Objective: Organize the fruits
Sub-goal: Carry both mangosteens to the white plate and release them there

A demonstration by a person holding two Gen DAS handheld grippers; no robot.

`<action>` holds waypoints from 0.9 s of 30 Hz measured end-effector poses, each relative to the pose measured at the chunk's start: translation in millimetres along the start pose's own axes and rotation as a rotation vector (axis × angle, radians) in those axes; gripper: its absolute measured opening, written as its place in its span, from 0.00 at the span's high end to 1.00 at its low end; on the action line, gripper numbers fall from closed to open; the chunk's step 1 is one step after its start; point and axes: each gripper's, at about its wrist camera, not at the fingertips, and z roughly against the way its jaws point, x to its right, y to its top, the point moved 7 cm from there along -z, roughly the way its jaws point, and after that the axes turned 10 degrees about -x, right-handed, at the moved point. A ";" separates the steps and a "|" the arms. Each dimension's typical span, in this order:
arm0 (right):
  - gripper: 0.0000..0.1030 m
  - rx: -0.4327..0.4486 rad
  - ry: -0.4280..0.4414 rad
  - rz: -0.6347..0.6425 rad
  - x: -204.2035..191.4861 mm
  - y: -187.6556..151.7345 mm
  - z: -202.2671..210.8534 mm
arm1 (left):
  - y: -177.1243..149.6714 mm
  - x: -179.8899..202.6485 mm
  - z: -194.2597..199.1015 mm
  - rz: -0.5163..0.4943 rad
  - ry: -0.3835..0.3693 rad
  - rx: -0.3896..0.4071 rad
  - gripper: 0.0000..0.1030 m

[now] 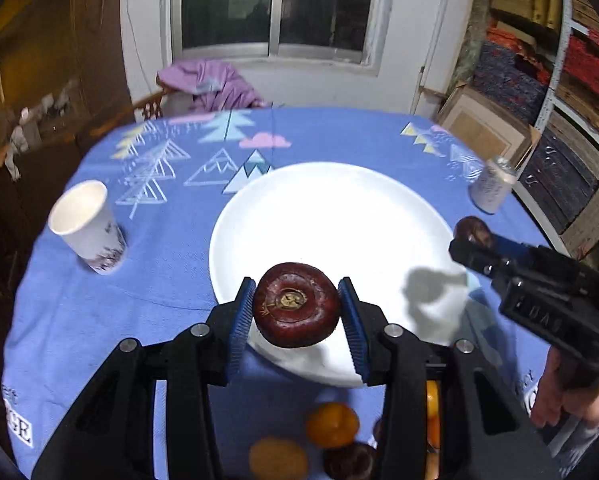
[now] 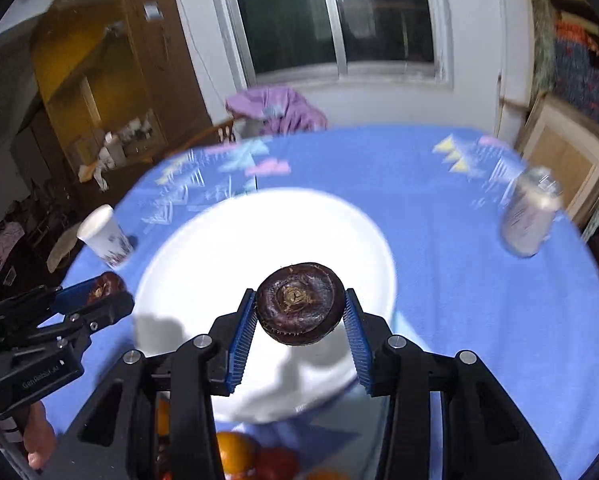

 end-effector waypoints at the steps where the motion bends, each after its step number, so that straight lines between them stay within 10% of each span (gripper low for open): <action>1: 0.57 -0.014 0.000 -0.001 0.5 -1.2 -8.2 | -0.4 -2.3 -9.3 0.001 -0.002 -0.012 0.59; 11: 0.56 -0.086 -0.062 0.054 -3.6 -13.7 -45.2 | -9.8 -9.4 -57.8 -0.025 0.022 -0.087 0.59; 15: 0.49 -0.113 -0.074 0.081 -10.1 -14.6 -50.9 | -9.2 -7.3 -59.0 -0.037 0.036 -0.083 0.45; 27: 0.46 0.028 -0.032 0.061 -11.7 -5.0 9.4 | -6.8 -18.8 -18.0 0.006 0.027 -0.011 0.43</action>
